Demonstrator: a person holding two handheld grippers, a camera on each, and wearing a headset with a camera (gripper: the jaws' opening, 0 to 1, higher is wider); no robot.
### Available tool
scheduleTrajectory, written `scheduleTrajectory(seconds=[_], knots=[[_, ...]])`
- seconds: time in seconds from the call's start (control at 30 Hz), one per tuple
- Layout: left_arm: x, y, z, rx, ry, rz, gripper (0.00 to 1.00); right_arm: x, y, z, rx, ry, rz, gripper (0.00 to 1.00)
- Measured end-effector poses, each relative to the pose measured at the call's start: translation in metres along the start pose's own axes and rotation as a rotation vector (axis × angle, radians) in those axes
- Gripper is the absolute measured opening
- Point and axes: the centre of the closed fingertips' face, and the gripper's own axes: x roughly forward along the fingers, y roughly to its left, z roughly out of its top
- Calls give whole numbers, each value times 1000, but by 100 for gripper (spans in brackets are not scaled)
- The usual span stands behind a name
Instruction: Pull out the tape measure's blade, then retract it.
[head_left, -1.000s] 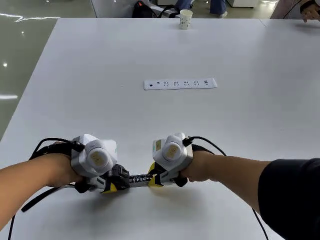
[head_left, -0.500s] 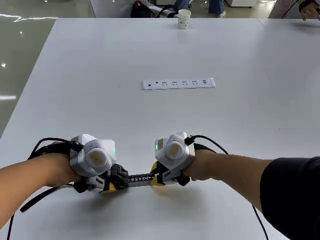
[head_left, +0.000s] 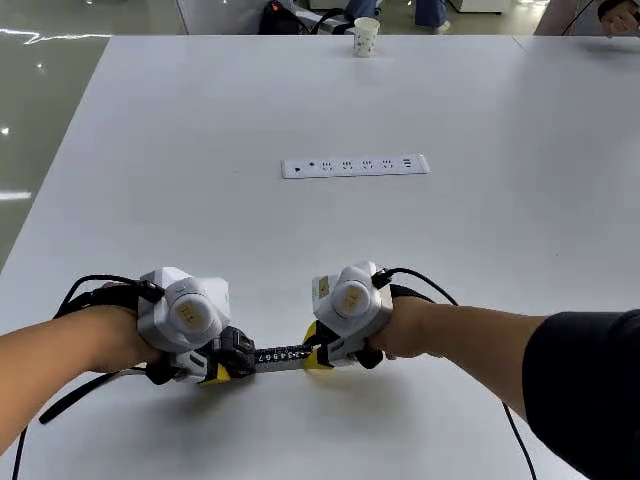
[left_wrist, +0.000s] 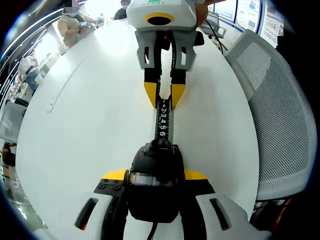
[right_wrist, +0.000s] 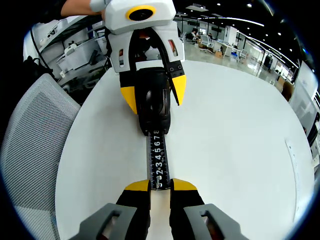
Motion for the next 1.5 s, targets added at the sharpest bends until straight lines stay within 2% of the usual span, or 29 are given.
scheduleTrajectory(seconds=[1.5], knots=[[0, -1, 0, -1, 4, 7, 34, -11, 0, -18, 26, 6, -15, 10]])
